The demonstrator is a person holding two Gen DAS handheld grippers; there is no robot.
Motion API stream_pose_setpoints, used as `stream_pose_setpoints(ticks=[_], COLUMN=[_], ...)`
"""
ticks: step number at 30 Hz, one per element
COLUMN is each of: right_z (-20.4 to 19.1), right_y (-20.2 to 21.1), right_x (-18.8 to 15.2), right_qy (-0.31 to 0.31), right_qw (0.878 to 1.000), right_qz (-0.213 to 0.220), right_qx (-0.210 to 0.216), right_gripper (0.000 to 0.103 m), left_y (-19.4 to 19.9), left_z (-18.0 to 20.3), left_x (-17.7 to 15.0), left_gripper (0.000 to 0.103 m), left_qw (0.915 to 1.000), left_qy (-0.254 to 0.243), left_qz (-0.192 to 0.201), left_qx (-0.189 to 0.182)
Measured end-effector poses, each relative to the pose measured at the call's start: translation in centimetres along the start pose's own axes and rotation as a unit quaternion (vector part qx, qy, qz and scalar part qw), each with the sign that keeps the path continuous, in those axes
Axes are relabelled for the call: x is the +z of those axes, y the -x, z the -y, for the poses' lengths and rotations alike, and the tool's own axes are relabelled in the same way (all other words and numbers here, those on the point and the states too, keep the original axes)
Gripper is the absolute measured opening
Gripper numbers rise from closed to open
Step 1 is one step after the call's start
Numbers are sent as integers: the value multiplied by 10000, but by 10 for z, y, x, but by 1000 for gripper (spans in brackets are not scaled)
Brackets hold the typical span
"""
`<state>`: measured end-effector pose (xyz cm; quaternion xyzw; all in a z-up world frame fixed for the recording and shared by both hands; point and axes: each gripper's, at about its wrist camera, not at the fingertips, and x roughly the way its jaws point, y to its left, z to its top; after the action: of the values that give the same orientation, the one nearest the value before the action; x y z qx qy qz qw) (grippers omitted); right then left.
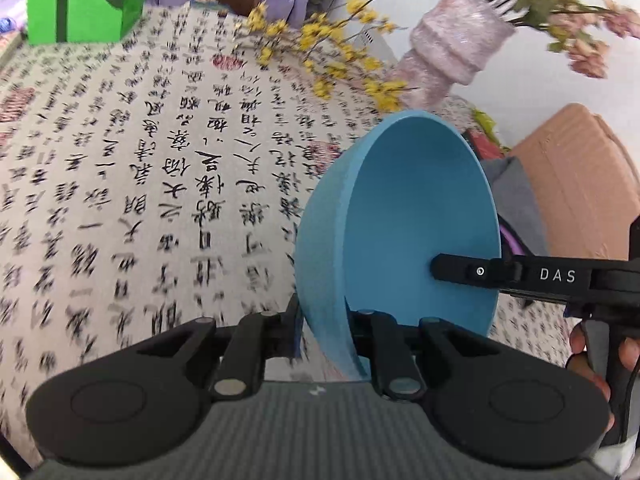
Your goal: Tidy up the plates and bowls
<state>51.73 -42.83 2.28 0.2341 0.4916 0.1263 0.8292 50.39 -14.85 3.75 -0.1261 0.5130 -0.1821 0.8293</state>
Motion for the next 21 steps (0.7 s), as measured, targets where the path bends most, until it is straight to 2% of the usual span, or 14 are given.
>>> stream_pose_setpoints(ticks=[5,7,11,15,18,21], right_z=[-18,-24,-27,-47,-70,-82], right_y=[42,51,46,26,38,60], right_x=[-23,-29,-45,-41,-40,-49], right_qy=[188,246,-56,-88,265,426], right_qw=[9989,9969,9882,9872,9862,9848], right_qz=[276,528,1044,778,853,830], right_qx=[340,520,1117,1389,1397,1464], right_gripper=[7,7,8,9,6,6], left_y=[44,64,87,112,128,153], left_z=[21,27,28,18,8,16], left_x=[-30,-42,-55,-51,-48,-65], left_gripper=[15,15,19,24,23,22], left_qw=[9992,9970,9915,9865,9856,9846], left_qy=[100,138,224,269,502,455], left_qz=[358,720,1153,1416,1462,1545], left_qx=[126,246,552,775,691,686])
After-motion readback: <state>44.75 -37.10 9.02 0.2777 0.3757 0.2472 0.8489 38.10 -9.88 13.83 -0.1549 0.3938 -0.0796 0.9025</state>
